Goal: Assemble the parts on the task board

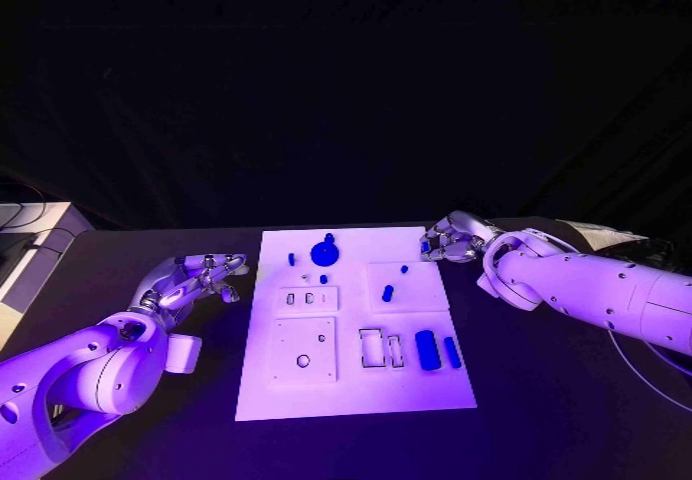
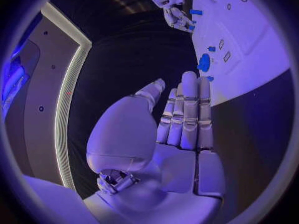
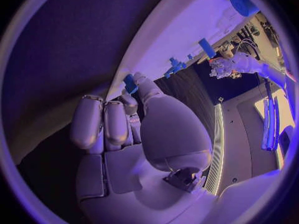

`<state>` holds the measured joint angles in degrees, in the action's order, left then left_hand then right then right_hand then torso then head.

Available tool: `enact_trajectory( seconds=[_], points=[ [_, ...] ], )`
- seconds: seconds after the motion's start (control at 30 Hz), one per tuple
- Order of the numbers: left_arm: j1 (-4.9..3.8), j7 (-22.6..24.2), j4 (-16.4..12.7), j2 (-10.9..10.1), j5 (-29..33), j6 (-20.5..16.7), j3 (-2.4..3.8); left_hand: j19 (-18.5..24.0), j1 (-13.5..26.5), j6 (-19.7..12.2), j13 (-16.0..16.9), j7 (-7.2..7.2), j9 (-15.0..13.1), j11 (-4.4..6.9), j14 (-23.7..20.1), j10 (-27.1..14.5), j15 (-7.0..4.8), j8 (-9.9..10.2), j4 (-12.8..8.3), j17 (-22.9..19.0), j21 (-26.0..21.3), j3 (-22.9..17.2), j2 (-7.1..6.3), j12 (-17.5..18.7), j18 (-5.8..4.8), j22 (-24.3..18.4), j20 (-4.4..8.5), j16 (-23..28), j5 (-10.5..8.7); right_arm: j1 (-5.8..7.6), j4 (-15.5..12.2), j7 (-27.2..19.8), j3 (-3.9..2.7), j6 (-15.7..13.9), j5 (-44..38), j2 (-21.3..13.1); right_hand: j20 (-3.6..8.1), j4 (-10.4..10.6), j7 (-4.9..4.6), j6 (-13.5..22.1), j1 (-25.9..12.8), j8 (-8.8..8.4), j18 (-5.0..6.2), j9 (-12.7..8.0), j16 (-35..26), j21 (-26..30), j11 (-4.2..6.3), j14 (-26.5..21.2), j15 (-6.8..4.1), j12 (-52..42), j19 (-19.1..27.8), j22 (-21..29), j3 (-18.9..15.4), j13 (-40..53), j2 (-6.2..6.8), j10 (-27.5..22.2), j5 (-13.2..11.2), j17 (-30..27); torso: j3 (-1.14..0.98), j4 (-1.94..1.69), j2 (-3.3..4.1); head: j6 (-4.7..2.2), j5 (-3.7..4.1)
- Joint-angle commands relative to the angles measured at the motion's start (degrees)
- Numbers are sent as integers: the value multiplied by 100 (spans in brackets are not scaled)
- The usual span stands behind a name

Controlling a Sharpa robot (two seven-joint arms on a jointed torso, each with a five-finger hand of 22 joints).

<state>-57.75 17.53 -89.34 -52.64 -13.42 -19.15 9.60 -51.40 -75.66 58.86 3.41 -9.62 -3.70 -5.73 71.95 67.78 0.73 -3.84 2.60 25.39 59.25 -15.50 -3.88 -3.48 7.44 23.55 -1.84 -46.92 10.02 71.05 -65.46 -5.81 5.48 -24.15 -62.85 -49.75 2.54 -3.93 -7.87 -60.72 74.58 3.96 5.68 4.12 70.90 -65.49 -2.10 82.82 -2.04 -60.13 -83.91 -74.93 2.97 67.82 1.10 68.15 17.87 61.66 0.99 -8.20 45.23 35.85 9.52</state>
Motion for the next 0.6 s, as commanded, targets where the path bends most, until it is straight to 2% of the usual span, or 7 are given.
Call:
enact_trajectory(
  seconds=[0.03, 0.07, 0.27, 0.6],
  points=[
    [0, 47, -11, 6, -1, 91, 6, 27, 14, -38, 3, -2, 1, -5, -40, -30, 15, 23, -13, -6, 27, 5, 41, 8, 46, -8, -10, -22, -29, -3, -5, -25, -2, 37, -14, 1, 52, 5, 18, -79, 13, 8, -45, 9, -9, -18, 49, 3, -42, -14, -322, -906, 39, 13, -78, 7, -32, 7, 3, 0, 0, 10, -1],
    [0, 47, -12, 5, -1, 91, 6, 27, 14, -38, 3, -2, 1, -5, -40, -30, 15, 23, -13, -6, 27, 5, 41, 8, 46, -8, -10, -22, -29, -3, -7, -32, -2, 30, -14, 0, 66, -7, 46, -153, 21, 16, -50, 10, -12, -18, 70, 4, -59, -22, -322, -906, 75, 24, -148, 15, -49, 8, 2, -2, 0, 13, -1],
    [0, 47, -14, 1, -1, 90, 6, 27, 14, -38, 3, -2, 1, -5, -40, -30, 15, 23, -13, -6, 27, 5, 41, 8, 46, -8, -10, -22, -29, -3, -21, -76, -2, 3, -14, 1, 109, -70, 142, -374, 17, 72, -70, 22, -22, -21, 128, 5, -104, -18, -320, -906, 101, 41, -212, 42, -132, 18, 3, -3, -1, 15, 2],
    [1, 48, -18, -6, -1, 89, 6, 27, 14, -38, 3, -2, 1, -5, -40, -30, 15, 23, -13, -6, 27, 5, 41, 8, 46, -8, -10, -22, -29, -3, -81, -98, -3, -91, -14, -2, 132, -106, 160, -415, 0, 74, -83, 15, -27, -24, 142, 9, -119, 1, -321, -907, 93, 46, -224, 55, -145, 29, 1, -1, 1, 16, -11]
  ],
)
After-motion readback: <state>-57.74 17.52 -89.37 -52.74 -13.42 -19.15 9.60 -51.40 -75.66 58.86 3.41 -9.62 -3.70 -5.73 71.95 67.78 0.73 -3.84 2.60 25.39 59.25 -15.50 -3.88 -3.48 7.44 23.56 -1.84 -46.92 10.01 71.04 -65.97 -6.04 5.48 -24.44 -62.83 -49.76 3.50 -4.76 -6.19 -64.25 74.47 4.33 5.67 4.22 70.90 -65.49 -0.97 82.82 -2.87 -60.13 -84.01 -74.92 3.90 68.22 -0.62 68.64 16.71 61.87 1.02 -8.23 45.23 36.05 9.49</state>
